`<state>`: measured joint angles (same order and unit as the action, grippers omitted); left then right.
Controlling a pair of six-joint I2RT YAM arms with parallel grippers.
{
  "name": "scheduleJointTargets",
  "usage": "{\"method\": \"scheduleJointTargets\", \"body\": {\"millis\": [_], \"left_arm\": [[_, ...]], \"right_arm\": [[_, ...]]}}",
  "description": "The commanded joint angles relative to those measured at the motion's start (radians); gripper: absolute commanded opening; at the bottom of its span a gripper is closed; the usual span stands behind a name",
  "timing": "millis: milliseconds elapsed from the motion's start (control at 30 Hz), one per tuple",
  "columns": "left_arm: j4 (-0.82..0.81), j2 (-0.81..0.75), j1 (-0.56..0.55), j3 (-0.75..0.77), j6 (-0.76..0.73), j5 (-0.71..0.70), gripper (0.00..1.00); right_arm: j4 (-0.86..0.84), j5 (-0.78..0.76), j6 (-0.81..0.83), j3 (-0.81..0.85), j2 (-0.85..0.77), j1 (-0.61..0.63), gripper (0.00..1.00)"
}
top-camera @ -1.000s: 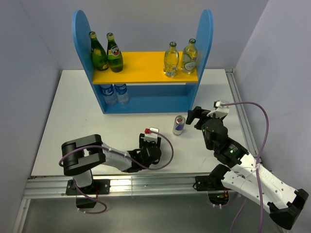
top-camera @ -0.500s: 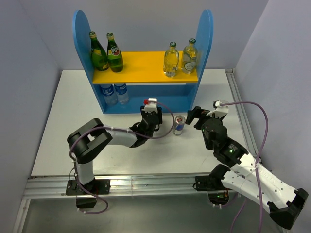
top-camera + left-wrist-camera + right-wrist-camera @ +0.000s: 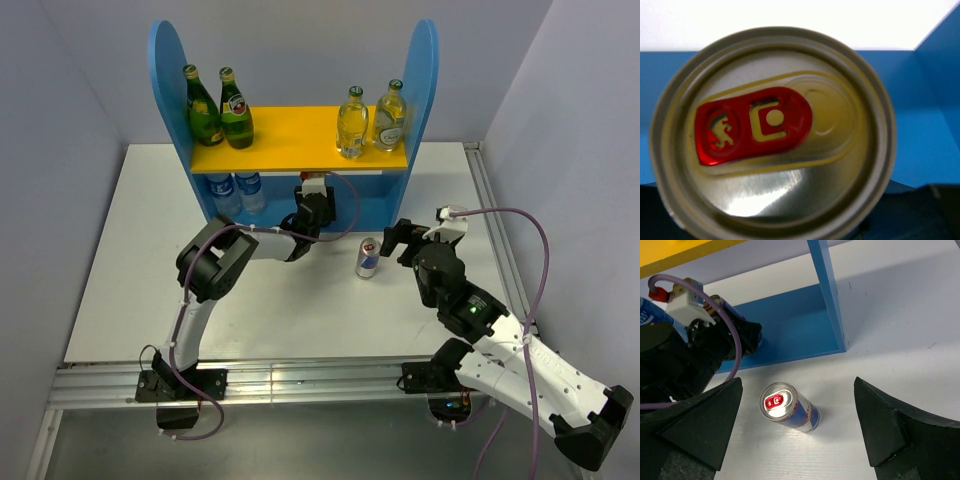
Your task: Place and organize the beverage onto the shelf
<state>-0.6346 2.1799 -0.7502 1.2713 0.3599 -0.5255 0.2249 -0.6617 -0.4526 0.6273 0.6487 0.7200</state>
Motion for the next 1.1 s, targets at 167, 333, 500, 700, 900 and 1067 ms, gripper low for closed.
{"method": "scheduleJointTargets", "body": {"millis": [167, 333, 500, 700, 900, 1067], "left_arm": [[0.012, -0.022, 0.003, 0.092, 0.002, 0.048, 0.41], [0.052, -0.022, 0.002, 0.103, -0.004, 0.061, 0.56], [0.070, -0.019, 0.002, 0.112, 0.001, 0.065, 0.66], [0.069, -0.020, 0.000, 0.111, 0.001, 0.065, 0.80], [0.058, -0.060, -0.008, 0.065, 0.005, 0.055, 0.81], [0.056, -0.123, -0.021, -0.004, 0.007, 0.062, 0.82]], "right_arm": [[-0.050, 0.001, -0.012, -0.015, 0.006, 0.001, 0.99], [-0.047, -0.003, -0.014, -0.015, 0.003, -0.001, 0.99], [-0.042, -0.012, -0.014, -0.018, -0.003, -0.001, 0.99], [-0.039, -0.019, -0.014, -0.018, -0.003, 0.001, 0.99], [-0.041, -0.026, -0.018, -0.018, 0.002, 0.001, 0.99], [-0.042, -0.035, -0.018, -0.018, 0.011, 0.001, 1.00]]}}
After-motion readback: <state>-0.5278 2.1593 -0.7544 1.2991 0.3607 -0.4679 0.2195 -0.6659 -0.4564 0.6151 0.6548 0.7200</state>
